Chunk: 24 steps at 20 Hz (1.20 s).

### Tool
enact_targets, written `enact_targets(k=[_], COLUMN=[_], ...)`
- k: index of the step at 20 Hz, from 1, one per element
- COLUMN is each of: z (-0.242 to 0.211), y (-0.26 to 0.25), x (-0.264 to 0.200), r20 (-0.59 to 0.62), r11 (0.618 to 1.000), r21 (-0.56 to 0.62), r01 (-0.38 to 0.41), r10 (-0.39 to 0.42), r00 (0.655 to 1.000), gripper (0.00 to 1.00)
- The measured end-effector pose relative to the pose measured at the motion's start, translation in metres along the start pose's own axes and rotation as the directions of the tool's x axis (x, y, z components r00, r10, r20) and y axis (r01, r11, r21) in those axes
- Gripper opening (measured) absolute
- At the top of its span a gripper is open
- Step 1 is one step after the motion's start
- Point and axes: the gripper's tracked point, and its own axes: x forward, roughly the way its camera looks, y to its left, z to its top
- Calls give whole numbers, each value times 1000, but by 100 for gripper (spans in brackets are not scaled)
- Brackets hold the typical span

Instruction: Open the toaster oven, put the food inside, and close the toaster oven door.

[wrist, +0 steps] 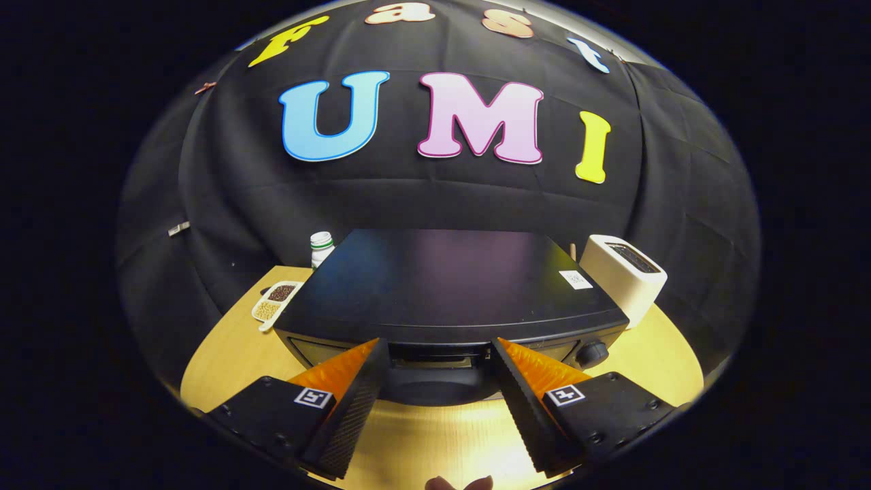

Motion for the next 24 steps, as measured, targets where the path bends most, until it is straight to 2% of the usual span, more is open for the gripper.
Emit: enact_targets(k=[3,13,19,24], z=[-11,-99,-156,-169], y=[-1,-5,-7,-13], x=[-17,-63,-70,-78], r20=[-4,-146,-274,-324], r11=[1000,1000,998,996], r21=[-25,-9,-61,-53], r01=[-6,-19,-36,-69], r10=[6,17,18,49], r00=[1000,989,962,945], gripper=[98,98,98,98])
